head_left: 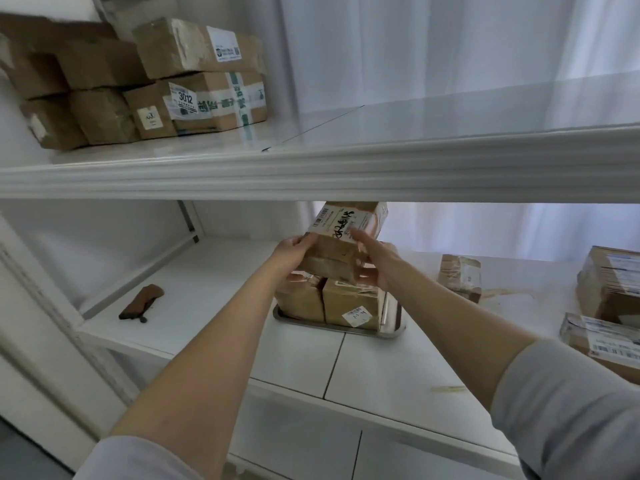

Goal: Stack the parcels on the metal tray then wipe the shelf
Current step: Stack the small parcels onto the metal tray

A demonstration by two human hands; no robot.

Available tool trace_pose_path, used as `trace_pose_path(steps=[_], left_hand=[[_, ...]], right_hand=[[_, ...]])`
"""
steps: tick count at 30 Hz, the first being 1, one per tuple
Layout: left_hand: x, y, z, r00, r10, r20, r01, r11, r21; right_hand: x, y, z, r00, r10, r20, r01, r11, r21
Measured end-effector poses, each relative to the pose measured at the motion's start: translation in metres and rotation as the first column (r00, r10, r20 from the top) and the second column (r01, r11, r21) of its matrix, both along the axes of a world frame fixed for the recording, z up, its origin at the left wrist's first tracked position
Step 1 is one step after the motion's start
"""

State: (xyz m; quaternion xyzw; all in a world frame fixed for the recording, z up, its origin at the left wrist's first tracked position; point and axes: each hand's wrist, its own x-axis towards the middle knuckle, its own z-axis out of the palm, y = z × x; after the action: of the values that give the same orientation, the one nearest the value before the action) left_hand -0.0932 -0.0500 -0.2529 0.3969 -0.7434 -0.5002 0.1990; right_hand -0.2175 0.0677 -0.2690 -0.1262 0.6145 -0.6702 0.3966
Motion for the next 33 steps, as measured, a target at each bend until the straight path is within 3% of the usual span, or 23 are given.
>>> trace_pose_path(steps=[3,12,23,33], left_hand=[[0.012,-0.017,0.0,0.998,0.042,-0.05,-0.039,0.997,0.063],[0.034,-0.066,-0.013,0.983,0.148,-0.104,-0.146,0.989,0.033],[0.027,-0.077,-0.027,0.99,0.121,0.071,-0.124,0.991,0.039],[0.01,-0.078,-0.027,0.988,0.131,0.08,-0.128,0.991,-0.043]], right_hand=[[0.008,-0.029,-0.002,0.999,0.007,-0.031,-0.006,1.0,0.03],[0.025,-0.09,-0.013,0.976,0.06,-0.208,-0.02,0.981,0.191],[0.023,-0.107,-0.029,0.954,0.034,-0.297,0.053,0.959,0.28],[0.021,-0.1,-0.022,0.928,0.053,-0.368,0.086,0.932,0.352]])
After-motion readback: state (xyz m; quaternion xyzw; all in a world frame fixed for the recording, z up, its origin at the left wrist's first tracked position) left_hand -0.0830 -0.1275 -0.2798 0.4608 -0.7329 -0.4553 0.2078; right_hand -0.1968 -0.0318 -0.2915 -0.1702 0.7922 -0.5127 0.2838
